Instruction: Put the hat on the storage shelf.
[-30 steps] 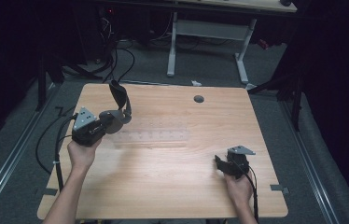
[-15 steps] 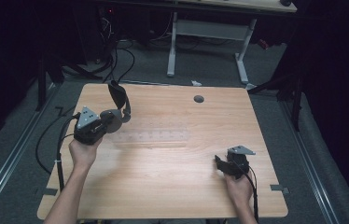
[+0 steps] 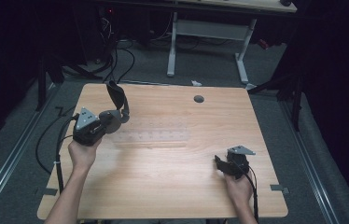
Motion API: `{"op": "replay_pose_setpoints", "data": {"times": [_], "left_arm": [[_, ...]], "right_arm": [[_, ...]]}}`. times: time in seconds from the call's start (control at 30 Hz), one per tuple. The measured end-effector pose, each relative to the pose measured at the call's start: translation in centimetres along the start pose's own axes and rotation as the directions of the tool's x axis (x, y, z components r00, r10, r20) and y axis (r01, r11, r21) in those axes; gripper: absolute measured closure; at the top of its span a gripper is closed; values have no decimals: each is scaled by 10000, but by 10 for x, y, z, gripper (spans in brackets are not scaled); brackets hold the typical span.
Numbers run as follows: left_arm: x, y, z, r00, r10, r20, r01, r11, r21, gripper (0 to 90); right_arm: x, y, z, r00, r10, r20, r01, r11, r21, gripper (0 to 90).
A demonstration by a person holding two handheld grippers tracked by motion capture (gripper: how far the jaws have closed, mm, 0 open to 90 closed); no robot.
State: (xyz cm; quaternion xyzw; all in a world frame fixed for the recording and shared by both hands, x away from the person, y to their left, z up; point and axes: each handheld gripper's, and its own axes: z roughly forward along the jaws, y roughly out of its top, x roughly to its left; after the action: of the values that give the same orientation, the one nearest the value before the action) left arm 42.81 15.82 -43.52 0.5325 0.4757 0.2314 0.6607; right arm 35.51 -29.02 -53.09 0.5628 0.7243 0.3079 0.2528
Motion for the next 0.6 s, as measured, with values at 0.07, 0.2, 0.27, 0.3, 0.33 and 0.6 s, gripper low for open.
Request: {"op": "replay_pose_setpoints", "data": {"times": [0.07,0.2,0.27,0.3,0.33,0.6], "left_arm": [[0,-1,0,10000,23,-62,-23,10000,31,866],[2,-3,2,9999,-11,-121,12,9999,112,866],[3,-4,3,9998,-76,-156,78,9999,114,866],[3,-4,3,9998,-108,-165,110,9999,89,866],[3,-5,3,9998,-137,-165,138,9999,72,866],[0,-6,6,9991,-302,-311,303,9995,10,864]], "right_arm": [[0,0,0,10000,3,-6,-3,10000,-3,407],[0,0,0,10000,-2,-1,2,10000,-3,408],[0,0,0,10000,0,2,0,10000,-1,407],[0,0,0,10000,6,-2,-6,10000,1,408],[0,0,0,10000,0,0,0,10000,-4,408],[0,0,0,10000,-6,10,6,10000,-10,407]]}}
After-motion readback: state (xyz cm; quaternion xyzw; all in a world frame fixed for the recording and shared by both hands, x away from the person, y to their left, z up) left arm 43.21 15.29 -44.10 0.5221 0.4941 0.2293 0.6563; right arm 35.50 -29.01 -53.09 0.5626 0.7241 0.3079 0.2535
